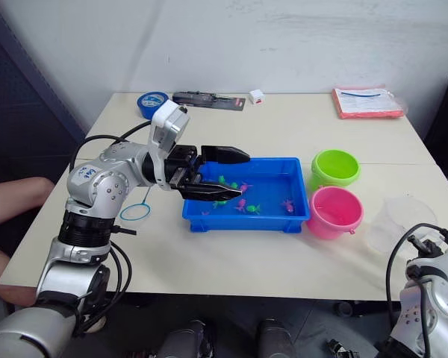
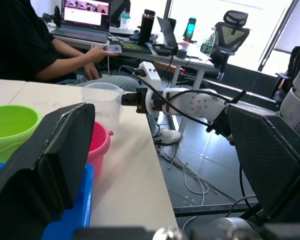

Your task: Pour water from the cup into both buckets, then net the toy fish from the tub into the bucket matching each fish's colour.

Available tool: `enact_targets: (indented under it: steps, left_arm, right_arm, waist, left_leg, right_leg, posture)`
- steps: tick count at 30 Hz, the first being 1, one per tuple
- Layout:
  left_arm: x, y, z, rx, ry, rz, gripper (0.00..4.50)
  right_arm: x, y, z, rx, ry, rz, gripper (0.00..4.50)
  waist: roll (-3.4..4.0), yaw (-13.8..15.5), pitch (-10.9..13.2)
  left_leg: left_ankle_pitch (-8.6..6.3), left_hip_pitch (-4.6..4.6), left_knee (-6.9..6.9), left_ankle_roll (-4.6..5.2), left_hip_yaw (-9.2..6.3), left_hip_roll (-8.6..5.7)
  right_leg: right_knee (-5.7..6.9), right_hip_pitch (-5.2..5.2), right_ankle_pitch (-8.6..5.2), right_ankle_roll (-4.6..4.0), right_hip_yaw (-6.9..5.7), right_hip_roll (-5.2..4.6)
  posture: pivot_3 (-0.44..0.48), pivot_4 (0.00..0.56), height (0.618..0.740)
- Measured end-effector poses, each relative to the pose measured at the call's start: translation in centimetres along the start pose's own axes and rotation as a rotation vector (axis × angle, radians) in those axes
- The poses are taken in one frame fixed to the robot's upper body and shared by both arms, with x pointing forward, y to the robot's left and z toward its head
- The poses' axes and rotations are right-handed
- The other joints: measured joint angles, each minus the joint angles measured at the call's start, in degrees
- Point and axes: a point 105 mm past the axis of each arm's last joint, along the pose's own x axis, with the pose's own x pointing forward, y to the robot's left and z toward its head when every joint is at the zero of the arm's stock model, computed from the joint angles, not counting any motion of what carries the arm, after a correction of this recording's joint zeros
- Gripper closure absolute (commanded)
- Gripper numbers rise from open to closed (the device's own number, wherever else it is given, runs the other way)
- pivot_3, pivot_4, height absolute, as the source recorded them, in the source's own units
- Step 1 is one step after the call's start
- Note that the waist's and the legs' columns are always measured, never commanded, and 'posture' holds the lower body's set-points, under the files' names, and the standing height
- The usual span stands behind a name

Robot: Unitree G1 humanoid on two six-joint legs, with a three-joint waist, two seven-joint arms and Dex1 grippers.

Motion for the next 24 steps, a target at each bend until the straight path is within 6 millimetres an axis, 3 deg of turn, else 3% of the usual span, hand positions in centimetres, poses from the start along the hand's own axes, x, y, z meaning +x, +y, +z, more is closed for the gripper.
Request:
enact_targets:
  steps: [5,9,15,17,20,24]
  left_arm:
    - [0.2,-0.1,0.3,0.002,0.001,-0.017,0.00]
    - [0.4,0.0,0.4,-0.002,-0.006,-0.029,0.00]
    - [0.4,0.0,0.3,-0.004,-0.013,-0.030,0.00]
    - [0.0,0.2,0.1,-0.009,-0.009,-0.006,0.00]
    - [-1.3,0.8,-0.5,-0.028,-0.013,0.085,0.00]
    - [-5.8,1.6,-2.7,-0.066,0.004,0.346,0.00]
  right_arm:
    - [-1.1,-2.7,-1.4,-0.037,0.036,-0.095,0.06]
    - [-3.2,-3.5,-1.4,-0.117,0.034,-0.085,0.06]
    - [-6.0,-2.0,2.4,-0.212,-0.094,-0.004,0.06]
    - [-6.4,1.1,5.5,-0.279,-0.179,0.178,0.06]
    - [-8.2,7.5,9.5,-0.391,-0.297,0.522,0.06]
    - [-10.1,14.8,9.2,-0.552,-0.219,0.966,0.06]
  waist:
    - [0.00,-0.01,0.00]
    - [0.04,-0.09,-0.02]
    - [-0.05,-0.14,-0.01]
    - [-0.01,-0.39,-0.02]
    - [-0.40,-0.47,0.00]
    - [-0.56,-0.36,0.02]
  left_leg:
    - [-0.01,-0.05,-0.03,0.01,0.01,-0.02]
    - [-0.01,-0.10,-0.35,0.01,0.07,-0.05]
    - [0.03,-0.12,-0.58,-0.07,0.08,-0.06]
    - [0.04,-0.09,-0.61,-0.07,0.18,-0.12]
    - [0.07,0.02,-0.66,-0.03,0.13,-0.06]
    - [0.25,0.05,-0.71,0.02,0.12,-0.04]
  right_leg:
    - [-0.08,-0.03,-0.01,-0.02,0.01,-0.07]
    - [-0.17,-0.21,-0.02,-0.04,0.09,-0.08]
    - [-0.23,-0.37,-0.04,-0.08,0.12,-0.05]
    - [-0.37,-0.36,-0.03,-0.06,0.31,0.00]
    - [-0.38,-0.34,-0.01,-0.02,0.32,0.17]
    - [-0.36,-0.39,-0.02,-0.03,0.39,0.23]
  posture:
    - [0.000,0.150,0.740]
    - [0.000,0.150,0.740]
    - [0.000,0.150,0.740]
    - [0.000,0.150,0.740]
    - [0.000,0.150,0.740]
    - [0.000,0.150,0.740]
